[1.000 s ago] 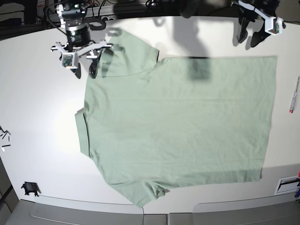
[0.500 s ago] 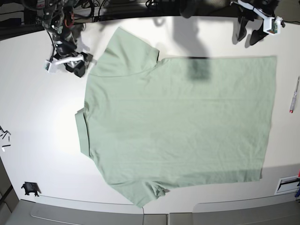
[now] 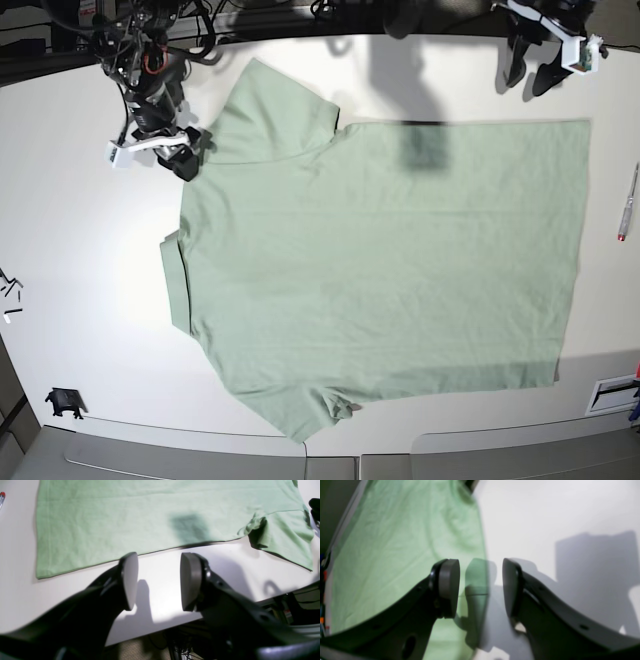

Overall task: Fold the T-shirt properly
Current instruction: 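Lower the right gripper onto the shirt's shoulder edge and grasp it, then lower the left gripper onto the opposite shoulder edge and grasp it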

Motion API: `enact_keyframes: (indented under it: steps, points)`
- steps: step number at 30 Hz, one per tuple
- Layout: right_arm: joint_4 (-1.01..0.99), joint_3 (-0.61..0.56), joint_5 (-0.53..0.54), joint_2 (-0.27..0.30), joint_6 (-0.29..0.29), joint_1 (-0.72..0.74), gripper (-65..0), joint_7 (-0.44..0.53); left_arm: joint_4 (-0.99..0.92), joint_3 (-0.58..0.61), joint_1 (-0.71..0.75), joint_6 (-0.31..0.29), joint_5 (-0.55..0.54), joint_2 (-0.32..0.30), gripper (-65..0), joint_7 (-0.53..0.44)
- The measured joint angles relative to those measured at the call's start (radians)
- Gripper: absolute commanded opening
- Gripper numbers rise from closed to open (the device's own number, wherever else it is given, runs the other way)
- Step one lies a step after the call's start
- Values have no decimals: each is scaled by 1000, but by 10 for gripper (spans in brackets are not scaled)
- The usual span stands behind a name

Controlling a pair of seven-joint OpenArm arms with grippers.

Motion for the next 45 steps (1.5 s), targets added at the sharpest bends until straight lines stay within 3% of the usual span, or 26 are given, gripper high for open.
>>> enact_keyframes:
  steps: [8,20,25,39,41,44,45]
  points:
    - [0,-104,-4,-21,0,0,-383,-2,0,0,0,0,0,0,-395,0]
    - [0,-104,-4,-34,0,0,-383,19,0,0,0,0,0,0,-395,1]
    - [0,-104,-44,-34,-46,0,-383,54,0,0,0,0,0,0,-395,4]
    - [-2,-104,-95,-34,-84,49,-385,60,0,0,0,0,0,0,-395,27]
    - [-2,-104,-95,-34,-84,49,-455,58,0,0,0,0,0,0,-395,27]
    - [-2,-104,-130,-34,-87,48,-650,32,0,0,0,0,0,0,-386,27]
    - [-2,-104,-138,-35,-87,47,-650,29,0,0,0,10,0,0,-365,27]
